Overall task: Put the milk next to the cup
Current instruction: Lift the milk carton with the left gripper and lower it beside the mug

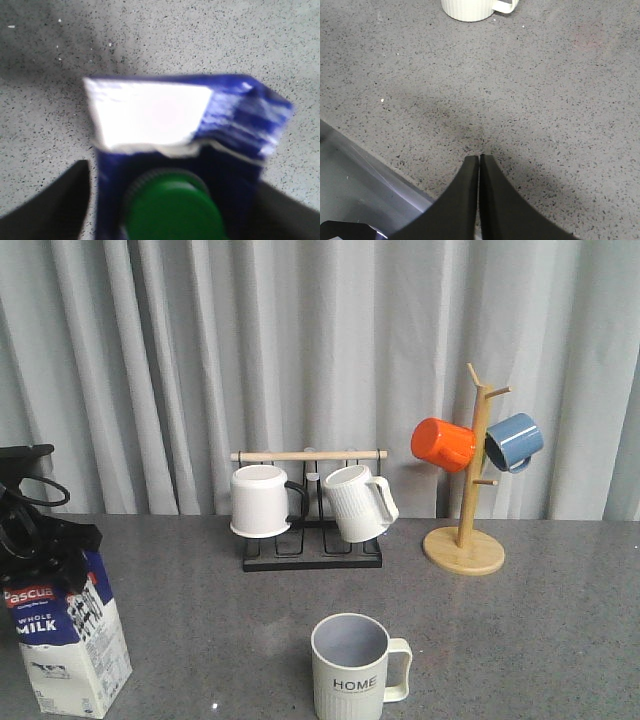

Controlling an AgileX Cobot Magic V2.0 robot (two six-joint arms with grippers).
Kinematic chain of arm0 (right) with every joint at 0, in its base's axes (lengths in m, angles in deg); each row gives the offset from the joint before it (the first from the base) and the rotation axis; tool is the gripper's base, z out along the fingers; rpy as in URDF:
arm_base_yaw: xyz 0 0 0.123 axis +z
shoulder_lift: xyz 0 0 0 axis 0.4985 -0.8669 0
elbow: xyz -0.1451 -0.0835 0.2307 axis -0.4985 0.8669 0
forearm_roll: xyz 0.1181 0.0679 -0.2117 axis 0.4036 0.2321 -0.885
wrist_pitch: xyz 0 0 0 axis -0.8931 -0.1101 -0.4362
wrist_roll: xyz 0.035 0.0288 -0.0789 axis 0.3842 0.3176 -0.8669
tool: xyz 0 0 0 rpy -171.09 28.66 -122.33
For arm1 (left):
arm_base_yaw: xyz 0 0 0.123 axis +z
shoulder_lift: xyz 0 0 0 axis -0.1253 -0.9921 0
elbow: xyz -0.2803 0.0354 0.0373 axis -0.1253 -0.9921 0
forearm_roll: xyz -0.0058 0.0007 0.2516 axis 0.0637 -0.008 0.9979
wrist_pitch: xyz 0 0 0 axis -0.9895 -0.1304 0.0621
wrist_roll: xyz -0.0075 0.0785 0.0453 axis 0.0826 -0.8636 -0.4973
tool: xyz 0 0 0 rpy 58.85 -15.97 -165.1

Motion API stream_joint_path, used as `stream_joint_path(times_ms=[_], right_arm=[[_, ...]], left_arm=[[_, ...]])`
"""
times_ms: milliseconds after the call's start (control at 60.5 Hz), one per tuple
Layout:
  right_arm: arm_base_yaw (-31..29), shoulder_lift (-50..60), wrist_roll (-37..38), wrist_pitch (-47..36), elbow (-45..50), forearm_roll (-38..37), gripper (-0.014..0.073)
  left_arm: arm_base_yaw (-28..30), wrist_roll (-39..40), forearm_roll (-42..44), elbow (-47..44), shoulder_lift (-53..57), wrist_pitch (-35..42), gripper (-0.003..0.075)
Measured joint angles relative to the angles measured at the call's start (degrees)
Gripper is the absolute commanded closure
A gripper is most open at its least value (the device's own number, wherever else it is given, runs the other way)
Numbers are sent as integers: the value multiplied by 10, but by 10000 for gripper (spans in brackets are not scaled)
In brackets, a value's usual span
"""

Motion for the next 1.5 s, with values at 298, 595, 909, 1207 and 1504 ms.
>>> stream_joint_path(times_ms=[298, 595, 909, 1207, 1504], right_arm=[[0, 0, 0, 0, 0, 0, 599], [0, 0, 0, 0, 0, 0, 599], [0, 0, 0, 0, 0, 0, 599], [0, 0, 0, 0, 0, 0, 599], [0, 0, 0, 0, 0, 0, 599]], left_arm=[[0, 0, -39, 0, 2, 0, 616], [0, -81, -254, 0, 28, 11, 685], [-45, -112, -277, 0, 34, 24, 701], [-119, -96, -219, 0, 18, 41, 700], [-165, -60, -124, 0, -5, 29, 694]])
